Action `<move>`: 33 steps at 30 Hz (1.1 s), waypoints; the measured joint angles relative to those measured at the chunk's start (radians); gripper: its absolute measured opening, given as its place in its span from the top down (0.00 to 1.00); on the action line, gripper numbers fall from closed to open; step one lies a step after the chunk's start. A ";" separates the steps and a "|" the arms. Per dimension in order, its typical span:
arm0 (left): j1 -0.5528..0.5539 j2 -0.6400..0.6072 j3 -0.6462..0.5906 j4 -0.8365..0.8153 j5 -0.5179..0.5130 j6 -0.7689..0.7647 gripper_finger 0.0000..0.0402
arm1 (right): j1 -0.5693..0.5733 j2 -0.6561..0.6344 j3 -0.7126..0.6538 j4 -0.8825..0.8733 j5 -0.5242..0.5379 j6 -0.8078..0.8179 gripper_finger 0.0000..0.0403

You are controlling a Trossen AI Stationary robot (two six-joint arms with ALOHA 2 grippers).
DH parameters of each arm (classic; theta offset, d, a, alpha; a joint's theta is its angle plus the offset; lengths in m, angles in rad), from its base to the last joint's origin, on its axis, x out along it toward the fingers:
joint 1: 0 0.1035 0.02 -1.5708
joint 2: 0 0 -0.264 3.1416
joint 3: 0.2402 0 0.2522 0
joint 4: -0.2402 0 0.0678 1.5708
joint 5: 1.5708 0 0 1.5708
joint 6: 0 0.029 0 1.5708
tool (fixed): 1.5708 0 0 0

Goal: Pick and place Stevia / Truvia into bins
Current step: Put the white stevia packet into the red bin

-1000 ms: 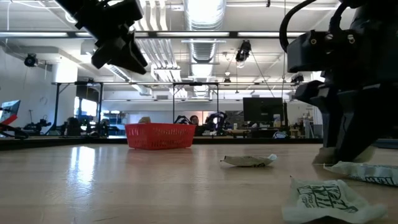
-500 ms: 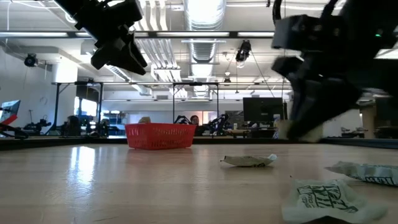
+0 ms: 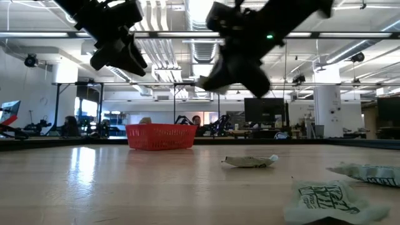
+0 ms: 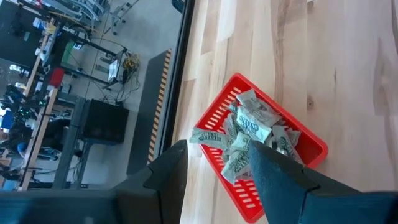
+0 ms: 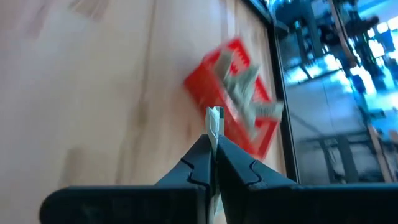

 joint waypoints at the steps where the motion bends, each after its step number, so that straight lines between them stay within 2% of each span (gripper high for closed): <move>1: 0.000 0.000 0.000 -0.010 0.000 -0.005 0.61 | -0.030 0.000 0.000 0.041 -0.039 -0.040 0.98; 6: 0.000 -0.004 0.000 -0.149 0.000 -0.119 0.61 | -0.195 0.000 0.001 0.194 -0.243 -0.142 0.98; 13: 0.000 -0.018 0.000 -0.354 0.001 -0.351 0.61 | -0.426 0.005 -0.001 0.307 -0.654 -0.100 0.98; 17: 0.000 -0.024 0.000 -0.374 0.004 -0.417 0.61 | -0.511 0.034 -0.003 0.397 -0.809 -0.059 0.98; 22: -0.001 -0.025 0.000 -0.372 0.043 -0.471 0.61 | -0.560 0.079 -0.001 0.473 -0.863 -0.013 0.98; 33: -0.001 -0.023 0.000 -0.306 0.112 -0.525 0.61 | -0.592 0.097 -0.001 0.500 -0.869 -0.048 0.98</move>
